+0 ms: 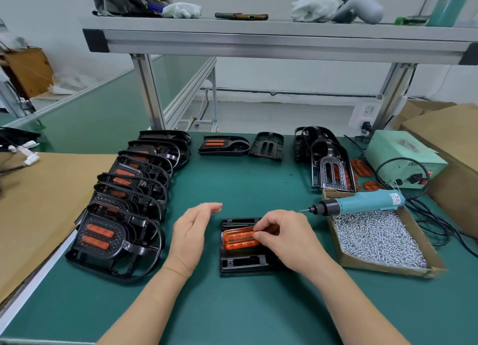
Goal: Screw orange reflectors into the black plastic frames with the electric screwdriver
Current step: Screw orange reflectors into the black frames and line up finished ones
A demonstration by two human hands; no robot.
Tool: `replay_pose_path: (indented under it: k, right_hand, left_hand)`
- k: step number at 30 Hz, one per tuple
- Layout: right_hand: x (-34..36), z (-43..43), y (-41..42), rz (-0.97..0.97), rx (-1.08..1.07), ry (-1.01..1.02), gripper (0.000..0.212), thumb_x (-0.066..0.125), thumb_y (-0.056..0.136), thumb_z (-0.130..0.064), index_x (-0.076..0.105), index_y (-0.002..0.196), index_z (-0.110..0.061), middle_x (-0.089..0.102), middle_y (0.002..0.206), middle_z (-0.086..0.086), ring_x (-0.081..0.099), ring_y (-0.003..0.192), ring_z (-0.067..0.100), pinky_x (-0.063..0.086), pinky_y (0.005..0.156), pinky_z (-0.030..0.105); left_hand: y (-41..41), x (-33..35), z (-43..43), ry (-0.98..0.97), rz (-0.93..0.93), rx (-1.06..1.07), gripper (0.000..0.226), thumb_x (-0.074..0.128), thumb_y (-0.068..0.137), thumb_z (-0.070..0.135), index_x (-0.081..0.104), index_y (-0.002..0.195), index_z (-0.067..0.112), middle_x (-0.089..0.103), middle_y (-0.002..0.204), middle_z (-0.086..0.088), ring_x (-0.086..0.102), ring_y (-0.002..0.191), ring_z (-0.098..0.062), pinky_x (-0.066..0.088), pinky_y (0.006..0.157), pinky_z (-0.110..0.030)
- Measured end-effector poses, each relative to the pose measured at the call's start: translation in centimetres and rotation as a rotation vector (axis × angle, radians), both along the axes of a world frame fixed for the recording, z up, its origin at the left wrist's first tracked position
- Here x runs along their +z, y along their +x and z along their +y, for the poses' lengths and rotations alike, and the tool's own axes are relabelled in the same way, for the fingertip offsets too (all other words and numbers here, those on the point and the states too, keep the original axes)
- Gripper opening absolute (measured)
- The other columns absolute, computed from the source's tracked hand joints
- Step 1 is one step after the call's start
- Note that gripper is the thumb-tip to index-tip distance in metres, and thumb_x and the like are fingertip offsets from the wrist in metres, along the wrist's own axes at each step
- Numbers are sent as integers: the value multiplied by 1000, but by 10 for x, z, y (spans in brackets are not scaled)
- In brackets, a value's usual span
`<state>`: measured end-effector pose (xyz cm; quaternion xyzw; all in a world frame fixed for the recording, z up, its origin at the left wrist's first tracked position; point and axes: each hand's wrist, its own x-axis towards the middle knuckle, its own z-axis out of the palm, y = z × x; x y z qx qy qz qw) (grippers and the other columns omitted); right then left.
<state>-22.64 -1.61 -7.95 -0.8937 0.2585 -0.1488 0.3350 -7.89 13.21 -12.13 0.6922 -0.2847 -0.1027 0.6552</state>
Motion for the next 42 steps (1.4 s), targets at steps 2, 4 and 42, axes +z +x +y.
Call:
replay_pose_path:
  k: [2,4,42]
  right_hand:
    - [-1,4,1,18,-17,-48,9,76,84,-28,72,77,-31,64,79,-20,58,80,1,44,72,17]
    - [-1,6,1,60,-28,-114,4,73,86,-30,71,83,-30,61,84,-18,56,84,6,46,77,27]
    - [1,-61,-42,-858,-736,542,19,68,93,-16,54,106,-20,58,108,0,55,90,16,47,82,31]
  left_hand:
    - [0,0,-1,28,3,13,31,50,94,32,77,99,19,75,107,2,64,112,-12,46,106,-37]
    - [1,0,-1,70,-30,19,20,58,99,22,78,97,21,74,106,5,64,111,-9,47,105,-35]
    - [0,-1,0,395,-418,-221,28,59,83,42,68,109,40,61,117,24,47,122,-2,39,106,-32]
